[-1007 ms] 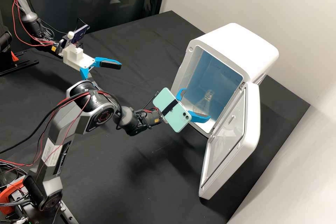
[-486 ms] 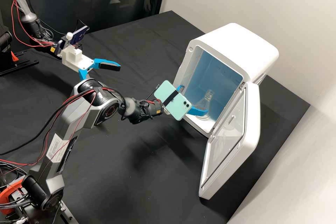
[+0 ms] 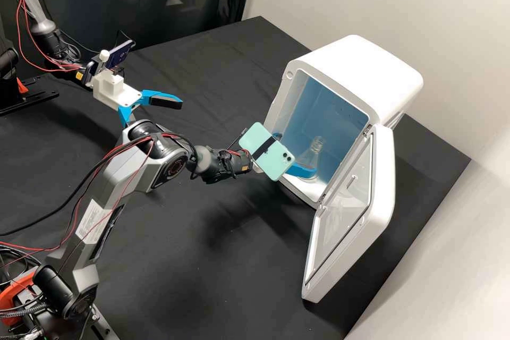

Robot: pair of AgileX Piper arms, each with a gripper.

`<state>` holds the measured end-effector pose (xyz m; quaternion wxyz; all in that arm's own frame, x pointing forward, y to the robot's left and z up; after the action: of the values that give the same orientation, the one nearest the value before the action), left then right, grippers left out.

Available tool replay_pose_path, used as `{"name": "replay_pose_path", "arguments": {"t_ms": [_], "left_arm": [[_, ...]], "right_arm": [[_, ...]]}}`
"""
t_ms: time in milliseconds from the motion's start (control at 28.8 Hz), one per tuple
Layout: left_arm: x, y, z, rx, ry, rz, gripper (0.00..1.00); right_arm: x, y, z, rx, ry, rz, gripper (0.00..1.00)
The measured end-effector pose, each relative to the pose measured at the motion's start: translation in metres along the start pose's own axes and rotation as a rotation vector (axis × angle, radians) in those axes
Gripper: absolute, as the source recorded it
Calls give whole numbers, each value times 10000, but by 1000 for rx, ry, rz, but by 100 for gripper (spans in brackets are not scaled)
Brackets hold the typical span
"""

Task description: Take the flask out of the incubator

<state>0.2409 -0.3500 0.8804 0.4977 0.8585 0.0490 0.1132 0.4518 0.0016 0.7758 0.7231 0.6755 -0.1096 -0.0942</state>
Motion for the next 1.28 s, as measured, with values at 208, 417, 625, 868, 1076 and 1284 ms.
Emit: {"name": "replay_pose_path", "arguments": {"t_ms": [208, 417, 625, 868, 1076, 1284], "left_arm": [[-10, 36, 8, 3, 0, 13, 100], [-10, 38, 6, 2, 2, 15, 100], [-10, 38, 6, 2, 2, 15, 100], [-10, 53, 36, 0, -3, 23, 100], [5, 53, 69, 1, -15, 22, 100], [10, 48, 76, 1, -17, 17, 100]], "right_arm": [[65, 39, -61, -10, 3, 9, 100], [182, 102, -33, -18, -8, 27, 100], [308, 171, 49, 2, -48, 26, 100], [433, 244, 6, 8, -53, 37, 100], [508, 233, -20, -24, -49, 29, 100], [559, 237, -40, -42, -52, 28, 100]]}}
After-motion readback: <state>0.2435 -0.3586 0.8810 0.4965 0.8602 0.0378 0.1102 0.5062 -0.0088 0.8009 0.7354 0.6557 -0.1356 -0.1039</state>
